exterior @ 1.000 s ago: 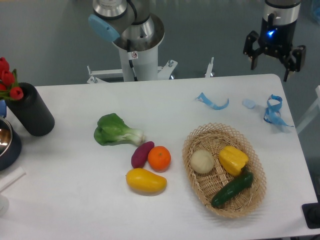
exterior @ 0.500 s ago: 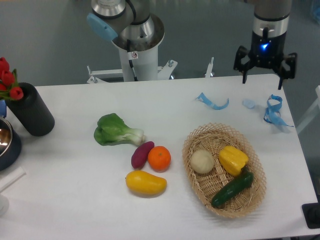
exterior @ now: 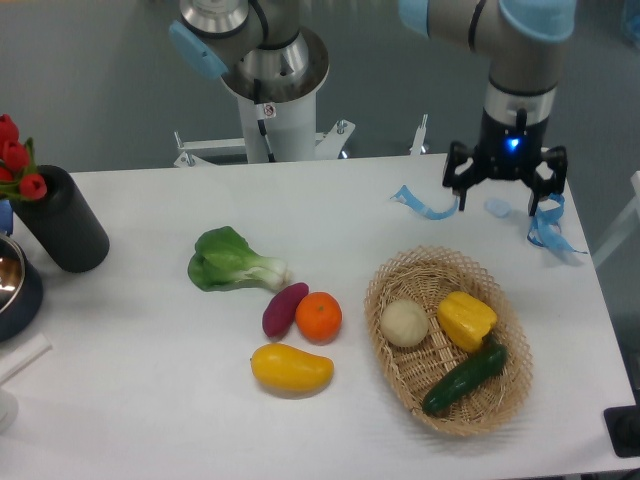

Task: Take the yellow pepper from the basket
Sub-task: 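Lower the open gripper onto the yellow bell pepper in the basket, then close the gripper around the yellow bell pepper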

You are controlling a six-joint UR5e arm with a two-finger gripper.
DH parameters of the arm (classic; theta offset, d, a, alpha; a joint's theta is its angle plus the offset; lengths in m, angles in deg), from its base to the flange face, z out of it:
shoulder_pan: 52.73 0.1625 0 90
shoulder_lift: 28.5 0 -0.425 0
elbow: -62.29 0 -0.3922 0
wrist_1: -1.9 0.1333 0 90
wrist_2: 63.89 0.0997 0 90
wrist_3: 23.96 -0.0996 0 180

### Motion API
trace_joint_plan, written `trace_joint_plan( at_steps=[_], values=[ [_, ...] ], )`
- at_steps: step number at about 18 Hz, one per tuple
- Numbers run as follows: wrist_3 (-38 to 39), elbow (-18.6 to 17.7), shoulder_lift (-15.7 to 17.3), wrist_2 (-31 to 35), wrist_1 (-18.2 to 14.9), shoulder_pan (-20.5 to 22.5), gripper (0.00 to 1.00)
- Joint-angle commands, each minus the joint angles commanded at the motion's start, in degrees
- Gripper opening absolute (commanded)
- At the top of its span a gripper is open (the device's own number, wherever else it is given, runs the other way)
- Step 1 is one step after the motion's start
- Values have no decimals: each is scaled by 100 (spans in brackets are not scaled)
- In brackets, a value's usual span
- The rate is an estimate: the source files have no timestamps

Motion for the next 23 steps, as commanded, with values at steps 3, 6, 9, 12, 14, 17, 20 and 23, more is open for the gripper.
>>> trace_joint_plan(
  at_steps=[3, 6, 9, 12, 14, 17, 20, 23],
  values=[
    [960, 35, -352, -284, 617, -114, 100],
    [1015, 96, -493, -310, 645, -132, 100],
    [1242, 246, -809, -345, 654, -141, 100],
    [1279, 273, -994, -310, 715, -150, 100],
    [1261, 273, -1135, -301, 820, -141, 100],
    [1278, 264, -1258, -301, 917, -132, 100],
    [1261, 159, -1425, -188, 1093, -132, 100],
    [1296, 97, -1452, 112, 1093, -141, 100]
  ],
)
